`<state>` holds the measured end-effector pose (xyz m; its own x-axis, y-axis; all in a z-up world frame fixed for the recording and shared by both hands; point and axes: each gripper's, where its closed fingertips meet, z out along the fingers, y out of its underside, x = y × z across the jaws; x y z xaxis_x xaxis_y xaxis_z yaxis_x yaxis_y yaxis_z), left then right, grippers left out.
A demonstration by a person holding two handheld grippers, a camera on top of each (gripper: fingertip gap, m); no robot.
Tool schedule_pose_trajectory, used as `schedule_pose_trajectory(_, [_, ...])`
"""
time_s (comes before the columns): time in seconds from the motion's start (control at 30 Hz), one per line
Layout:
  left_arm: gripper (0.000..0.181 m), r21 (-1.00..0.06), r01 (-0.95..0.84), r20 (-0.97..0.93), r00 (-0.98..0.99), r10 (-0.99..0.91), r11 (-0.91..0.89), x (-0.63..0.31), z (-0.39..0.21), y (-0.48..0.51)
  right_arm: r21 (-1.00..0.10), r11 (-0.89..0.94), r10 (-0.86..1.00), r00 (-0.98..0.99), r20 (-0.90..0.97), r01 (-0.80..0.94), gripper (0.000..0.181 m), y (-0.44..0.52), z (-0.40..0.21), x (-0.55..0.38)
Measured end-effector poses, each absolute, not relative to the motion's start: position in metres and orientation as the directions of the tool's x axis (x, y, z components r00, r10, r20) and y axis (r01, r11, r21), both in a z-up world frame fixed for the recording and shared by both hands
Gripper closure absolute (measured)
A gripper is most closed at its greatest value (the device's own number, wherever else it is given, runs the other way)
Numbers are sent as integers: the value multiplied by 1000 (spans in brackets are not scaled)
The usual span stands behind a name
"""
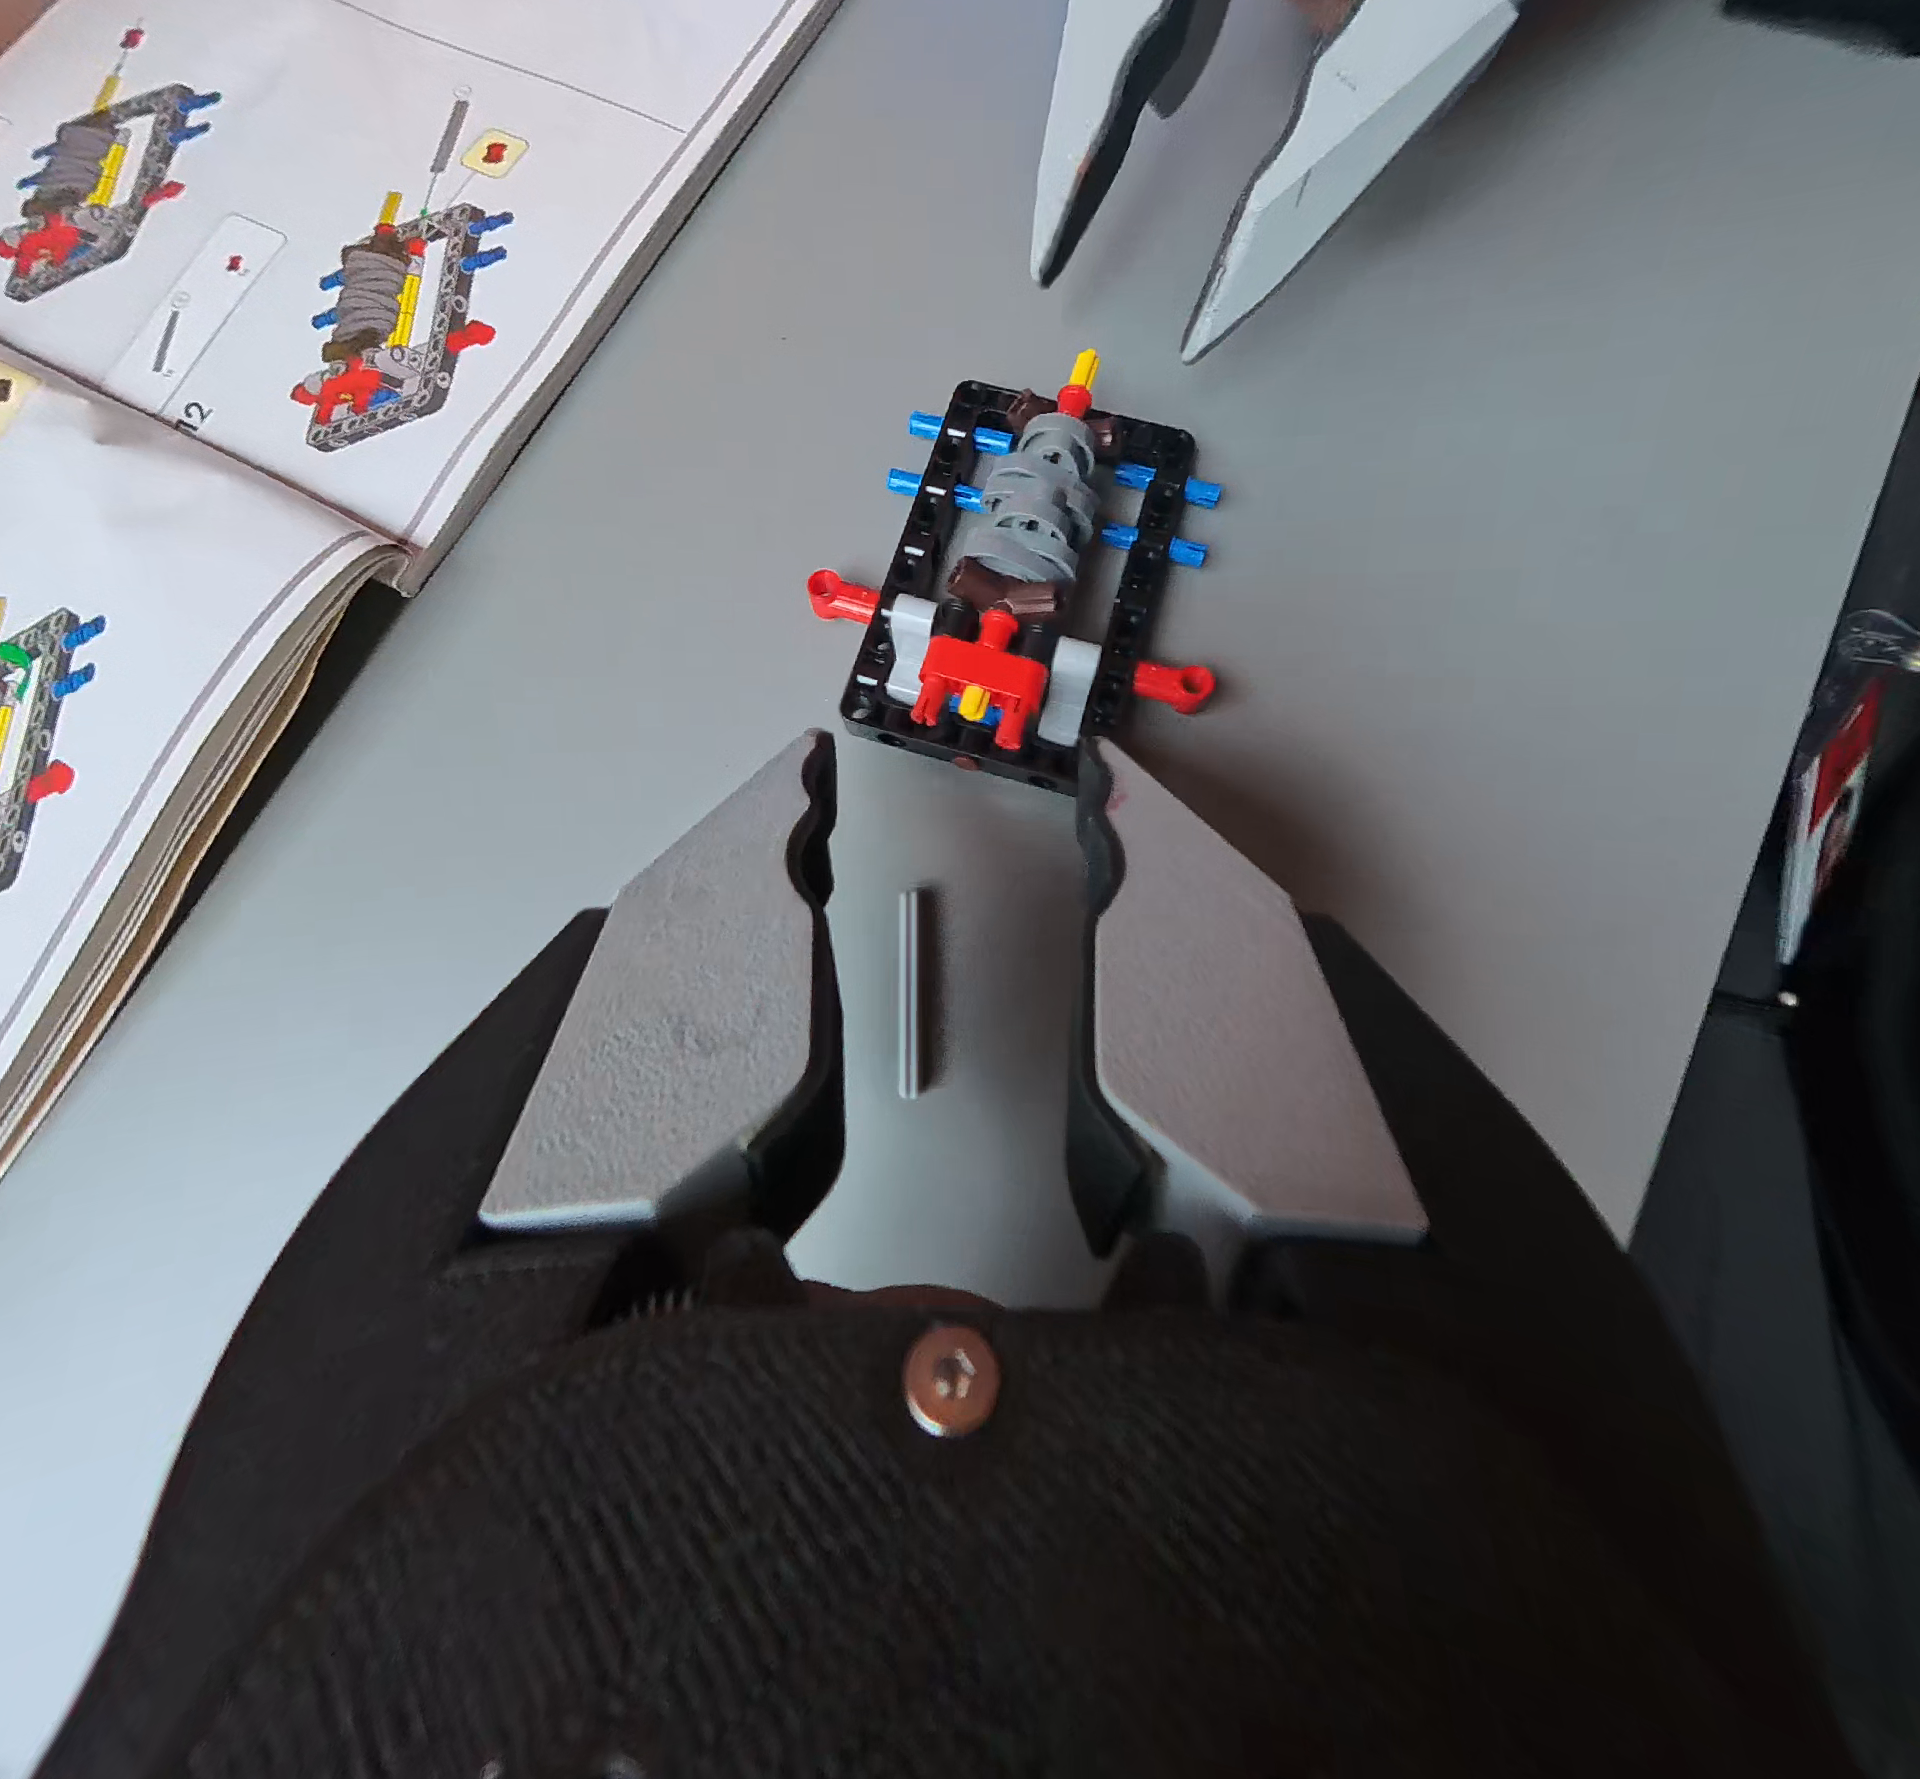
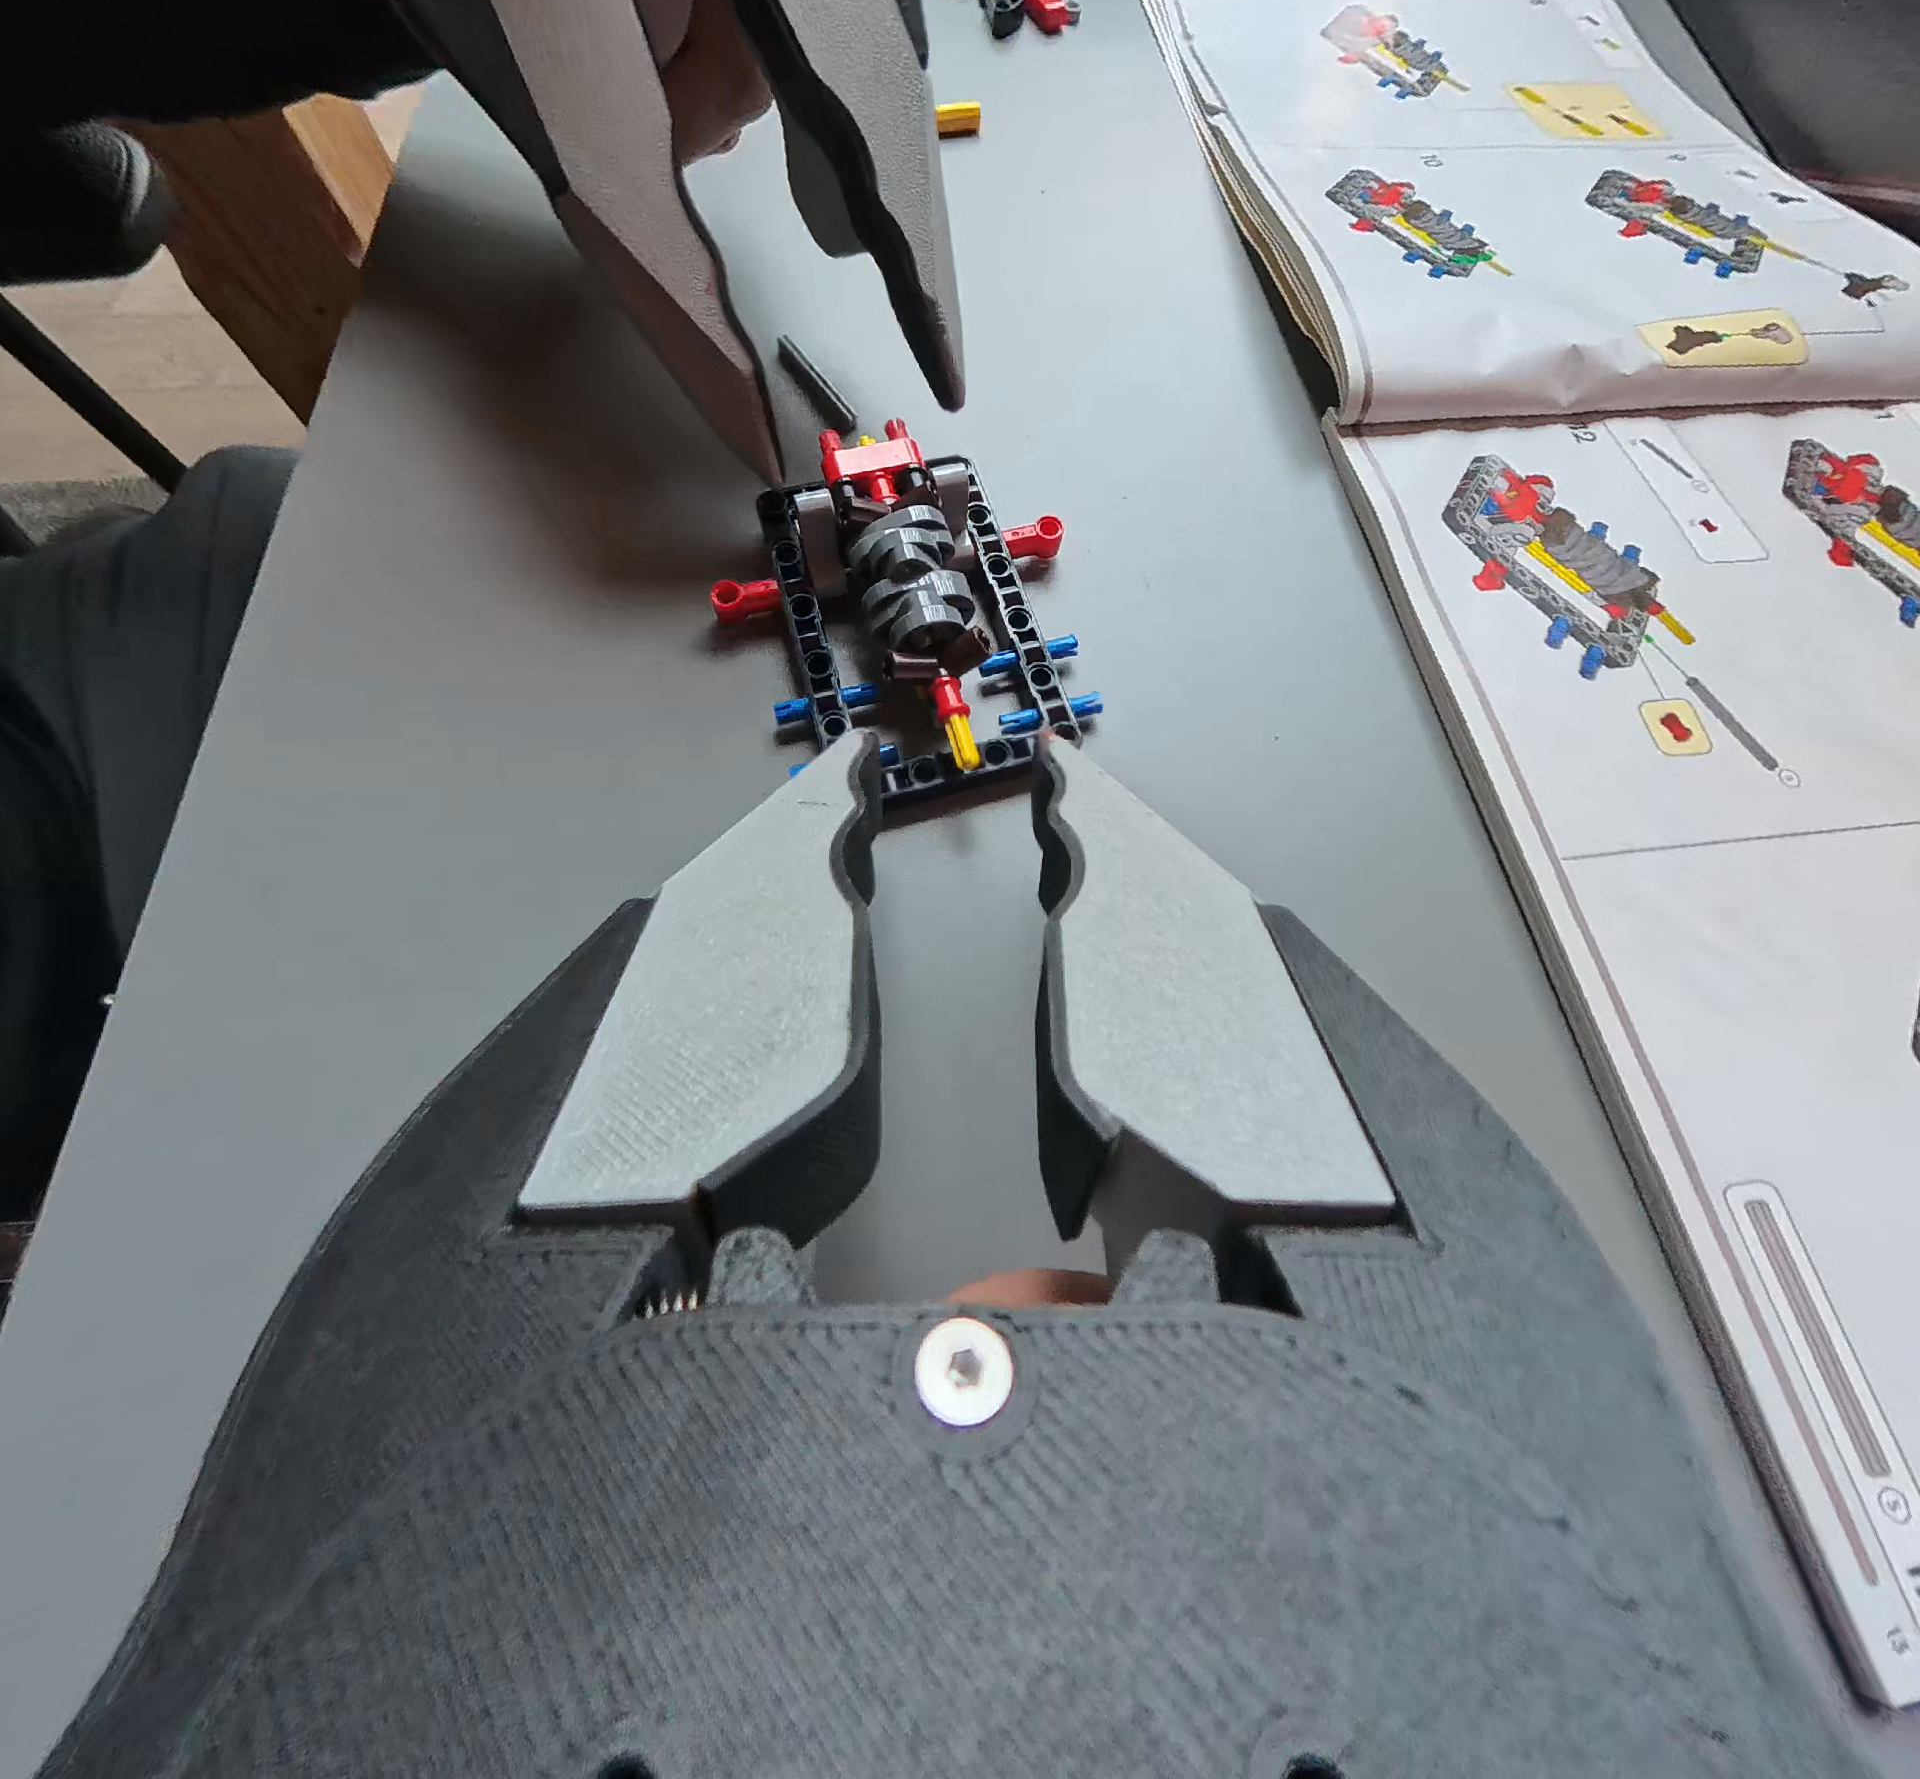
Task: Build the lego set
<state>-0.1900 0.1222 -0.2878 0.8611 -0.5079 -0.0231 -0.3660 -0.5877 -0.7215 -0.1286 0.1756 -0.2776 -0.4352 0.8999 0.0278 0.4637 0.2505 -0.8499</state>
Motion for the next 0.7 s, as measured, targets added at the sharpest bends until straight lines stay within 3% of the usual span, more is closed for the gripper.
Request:
schedule_pose_trajectory(0.17, [161, -742, -341, 26, 846, -533, -578, -186, -286, 124, -822, 334, 876, -473, 90, 461, 176, 170, -284, -136])
schedule_pose_trajectory(0.3, [162, -747, -300, 67, 854, -516, -593, -188, -287, 127, -835, 340, 870, -482, 105, 432, 181, 167, -280, -139])
schedule_pose_trajectory(0.53, [165, -745, -238, 158, 845, -511, -623, -186, -289, 133, -900, 189, 880, -474, -22, 392, 180, 171, -262, -139])
schedule_pose_trajectory(0.7, [150, -733, -249, 134, 859, -493, -633, -191, -291, 128, -898, 176, 888, -459, -32, 403, 173, 178, -262, -135])
